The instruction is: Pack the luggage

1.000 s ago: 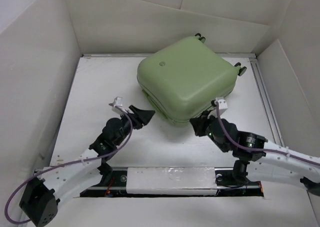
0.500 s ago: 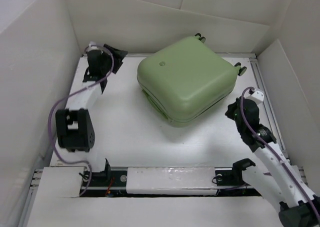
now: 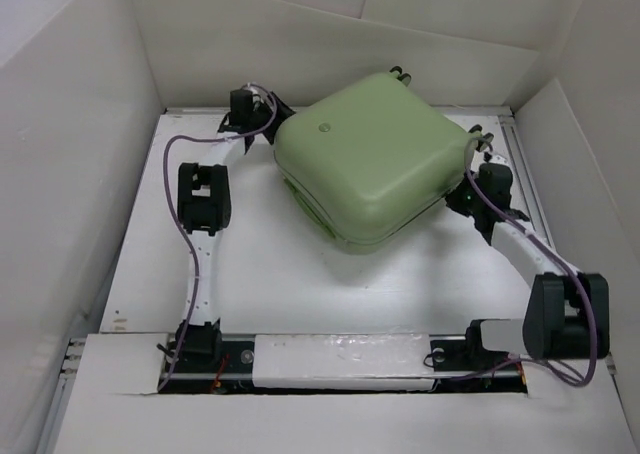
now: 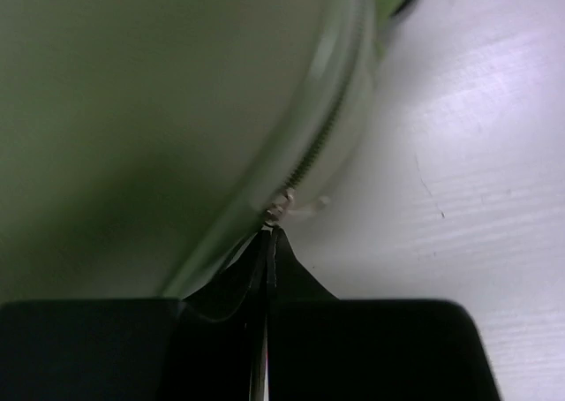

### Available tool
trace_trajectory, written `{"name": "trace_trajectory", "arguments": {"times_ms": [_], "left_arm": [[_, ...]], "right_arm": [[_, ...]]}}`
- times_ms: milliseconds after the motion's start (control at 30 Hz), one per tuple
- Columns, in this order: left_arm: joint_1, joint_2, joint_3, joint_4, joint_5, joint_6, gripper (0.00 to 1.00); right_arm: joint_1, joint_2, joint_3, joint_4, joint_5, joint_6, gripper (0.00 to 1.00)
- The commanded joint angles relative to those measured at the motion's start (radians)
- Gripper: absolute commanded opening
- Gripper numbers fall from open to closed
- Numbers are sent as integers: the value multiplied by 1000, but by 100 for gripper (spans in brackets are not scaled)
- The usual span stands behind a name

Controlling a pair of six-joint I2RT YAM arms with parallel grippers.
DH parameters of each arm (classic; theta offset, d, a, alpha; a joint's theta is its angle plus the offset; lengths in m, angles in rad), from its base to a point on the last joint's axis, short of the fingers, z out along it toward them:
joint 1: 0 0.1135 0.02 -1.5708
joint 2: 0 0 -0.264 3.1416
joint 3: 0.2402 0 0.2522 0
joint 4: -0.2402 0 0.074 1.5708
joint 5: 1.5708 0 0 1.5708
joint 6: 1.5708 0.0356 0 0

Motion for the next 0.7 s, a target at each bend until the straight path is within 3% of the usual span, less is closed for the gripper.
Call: {"name": "trace_trajectory", "arguments": {"times_ms": [0,33,67,133,333,433,633,667], "left_arm": [[-54,-97,-109,144,164,-27,65],[-54,-143,-201,315,186,-62,62],[-65,-194,-404,403,186,-95,62],[-74,-358,-592,555,172,-188,61],[-83,-797,-1160,781,79,-219,59],[-83,-921,-1336,804,34,-228,59],[-40,-1065,-1397,665,22,-196,63],[-16,-1099,-1397,638,22,-186,64]], "right_arm": [[70,103,127,175,-203,-115,0],[123,131,153,175,-219,-128,0],[149,160,205,175,-245,-138,0],[194,239,258,175,-269,-161,0],[306,439,483,125,-426,-171,0],[364,464,564,77,-394,-180,0],[414,443,644,28,-334,-160,0],[404,422,644,2,-334,-160,5]]}}
